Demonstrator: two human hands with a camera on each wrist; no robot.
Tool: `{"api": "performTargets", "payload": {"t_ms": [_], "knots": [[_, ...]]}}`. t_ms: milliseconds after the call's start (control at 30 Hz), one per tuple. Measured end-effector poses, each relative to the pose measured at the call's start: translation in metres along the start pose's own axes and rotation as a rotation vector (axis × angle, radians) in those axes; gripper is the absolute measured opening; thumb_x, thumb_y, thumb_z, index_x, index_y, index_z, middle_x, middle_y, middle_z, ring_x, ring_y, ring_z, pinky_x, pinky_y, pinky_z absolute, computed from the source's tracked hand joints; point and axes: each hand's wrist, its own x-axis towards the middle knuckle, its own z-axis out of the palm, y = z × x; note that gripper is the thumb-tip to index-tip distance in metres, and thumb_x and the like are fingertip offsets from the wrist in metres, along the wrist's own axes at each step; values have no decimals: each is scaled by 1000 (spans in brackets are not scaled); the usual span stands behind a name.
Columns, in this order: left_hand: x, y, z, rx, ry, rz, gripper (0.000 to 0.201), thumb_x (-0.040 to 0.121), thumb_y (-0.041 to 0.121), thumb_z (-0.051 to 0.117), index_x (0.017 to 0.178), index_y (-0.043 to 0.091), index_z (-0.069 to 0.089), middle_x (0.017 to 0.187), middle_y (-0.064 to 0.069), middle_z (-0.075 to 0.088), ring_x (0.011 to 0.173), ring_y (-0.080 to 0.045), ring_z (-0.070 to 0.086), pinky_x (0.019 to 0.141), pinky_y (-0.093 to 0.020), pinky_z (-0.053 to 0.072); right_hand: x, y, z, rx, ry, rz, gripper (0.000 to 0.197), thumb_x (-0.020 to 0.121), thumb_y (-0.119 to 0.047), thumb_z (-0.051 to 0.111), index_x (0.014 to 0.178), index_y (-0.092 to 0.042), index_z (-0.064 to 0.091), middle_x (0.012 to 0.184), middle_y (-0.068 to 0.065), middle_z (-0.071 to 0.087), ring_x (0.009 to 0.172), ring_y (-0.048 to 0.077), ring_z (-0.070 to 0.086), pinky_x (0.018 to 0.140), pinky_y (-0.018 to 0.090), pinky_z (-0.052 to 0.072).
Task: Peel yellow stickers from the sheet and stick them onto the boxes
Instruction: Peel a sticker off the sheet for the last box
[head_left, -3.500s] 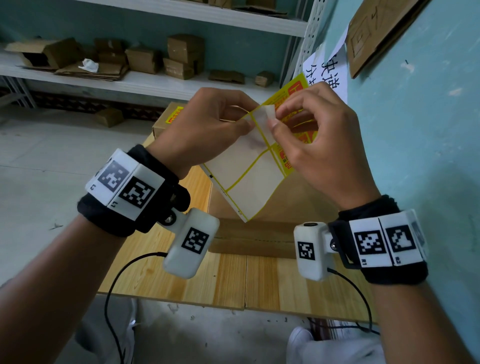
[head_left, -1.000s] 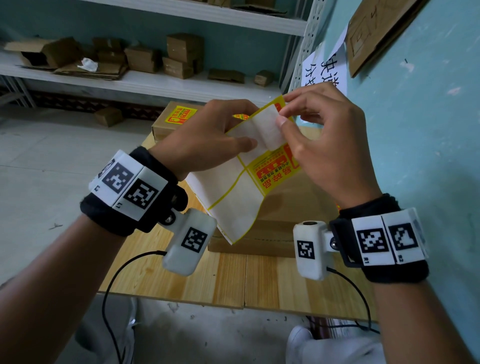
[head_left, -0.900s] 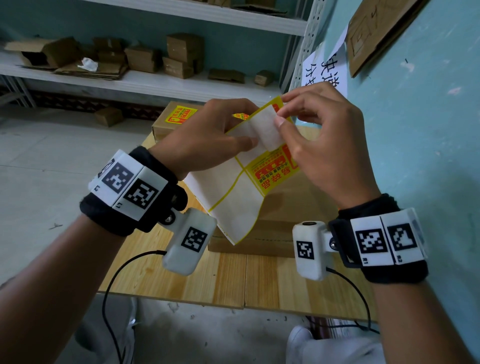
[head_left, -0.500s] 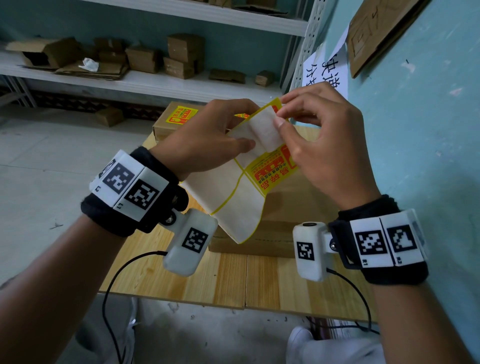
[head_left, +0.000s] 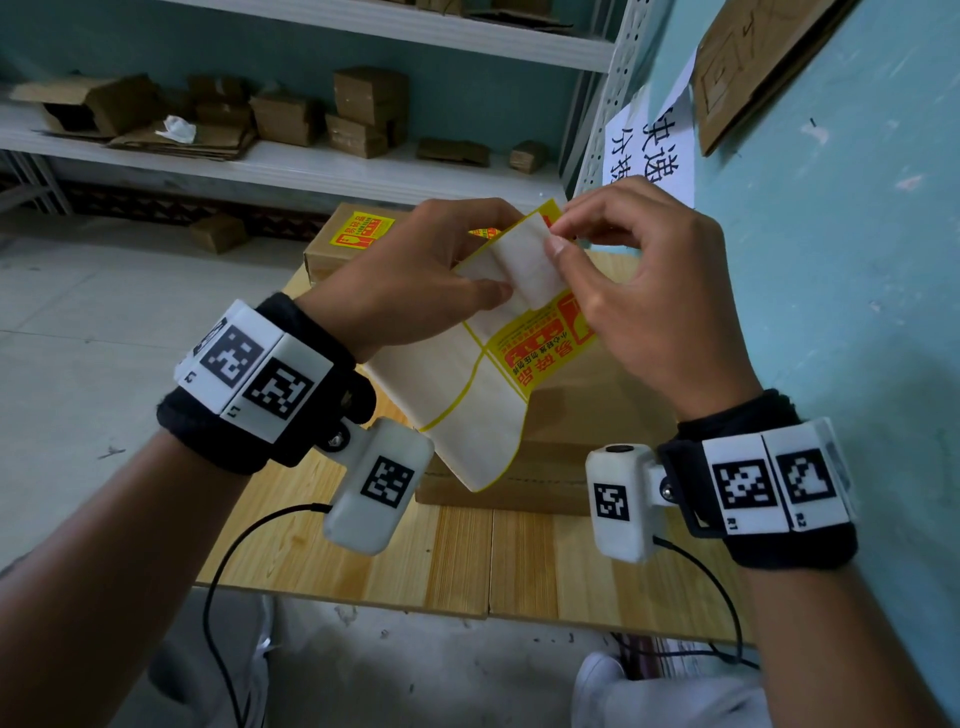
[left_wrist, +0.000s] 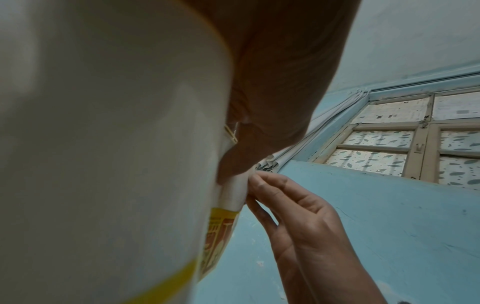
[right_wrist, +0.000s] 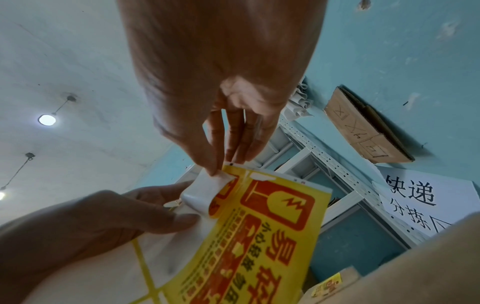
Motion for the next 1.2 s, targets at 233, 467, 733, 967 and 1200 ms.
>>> {"api": "performTargets", "payload": {"t_ms": [233, 467, 733, 967, 1200], "knots": [[0, -1, 0, 33, -11, 21, 38, 86, 0, 64, 118, 22, 62, 104, 0, 73, 91, -14, 71, 80, -45, 59, 0, 1, -2, 1, 26, 21, 9, 91, -16, 65, 91, -10, 71, 93, 3, 70, 85, 11, 66, 81, 20, 54], [-1, 0, 0, 25, -20, 8, 39, 86, 1, 64, 120, 19, 61, 106, 0, 72, 92, -13, 71, 80, -44, 59, 1, 3, -6, -18, 26, 23, 8, 91, -15, 65, 90, -9, 70, 92, 3, 69, 83, 11, 66, 78, 16, 53], [-1, -1, -2, 19, -34, -15, 38, 87, 2, 65, 119, 22, 61, 105, 1, 73, 91, -17, 72, 80, -47, 60, 0, 4, -9, -32, 23, 43, 9, 92, -16, 64, 92, -9, 70, 94, 3, 69, 84, 9, 65, 77, 6, 48], [-1, -1, -2, 11, -36, -31, 39, 87, 3, 65, 120, 24, 61, 101, 6, 74, 87, -11, 72, 78, -42, 61, 1, 6, -12, -59, 21, 54, 11, 93, -19, 63, 94, -9, 69, 97, 1, 69, 88, 8, 65, 80, 6, 48], [-2, -1, -3, 19, -33, -38, 40, 88, 4, 65, 121, 26, 61, 102, 6, 74, 88, -14, 72, 78, -44, 61, 1, 8, -13, -66, 37, 53, 11, 93, -19, 64, 93, -10, 69, 95, 1, 69, 86, 10, 65, 81, 13, 52]]}}
